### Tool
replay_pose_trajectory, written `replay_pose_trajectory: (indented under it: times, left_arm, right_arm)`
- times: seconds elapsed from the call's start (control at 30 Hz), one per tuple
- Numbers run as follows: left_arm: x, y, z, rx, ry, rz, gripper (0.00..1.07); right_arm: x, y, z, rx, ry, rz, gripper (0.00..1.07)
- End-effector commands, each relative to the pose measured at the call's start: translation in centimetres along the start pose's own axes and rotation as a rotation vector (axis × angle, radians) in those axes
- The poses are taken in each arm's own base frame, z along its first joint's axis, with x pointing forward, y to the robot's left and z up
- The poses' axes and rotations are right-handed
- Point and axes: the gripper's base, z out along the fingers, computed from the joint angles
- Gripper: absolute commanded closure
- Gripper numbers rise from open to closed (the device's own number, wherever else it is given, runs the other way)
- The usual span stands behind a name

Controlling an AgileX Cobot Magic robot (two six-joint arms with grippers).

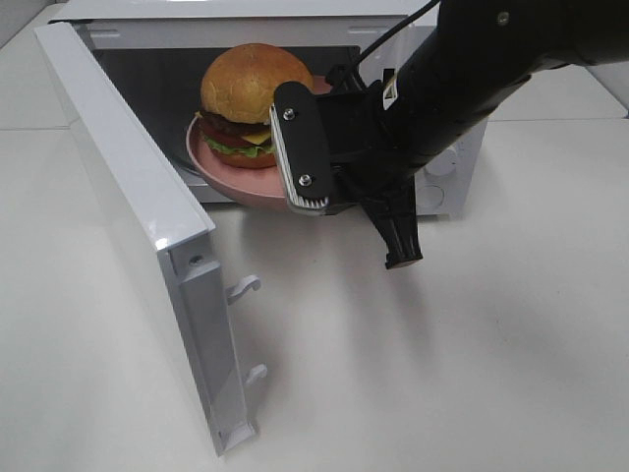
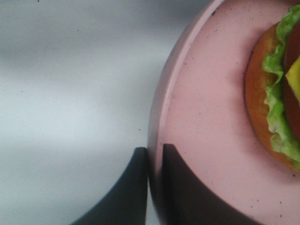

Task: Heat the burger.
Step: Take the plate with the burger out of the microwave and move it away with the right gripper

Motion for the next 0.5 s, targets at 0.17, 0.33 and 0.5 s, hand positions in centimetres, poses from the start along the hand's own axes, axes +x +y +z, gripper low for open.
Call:
replay_pose_trajectory:
  times: [0.17,0.33,0.5]
  left_arm:
    - [0.1,0.0,0.0,0.000,-0.003,-0.004,0.04]
    - [0.1,0.0,0.0,0.000,-0.003,-0.004,0.04]
    - [0.1,0.0,0.0,0.000,-0.003,-0.004,0.04]
  right_arm:
    - [0.8,0.2,-3.6,0.167,-0.016,-0.012,1.06]
    - [0.6,1.2,-4.6,0.179,-0.028,-0.026,1.06]
    - [0.3,2.3,-5.7,0.179,-0.041,-0.041,1.06]
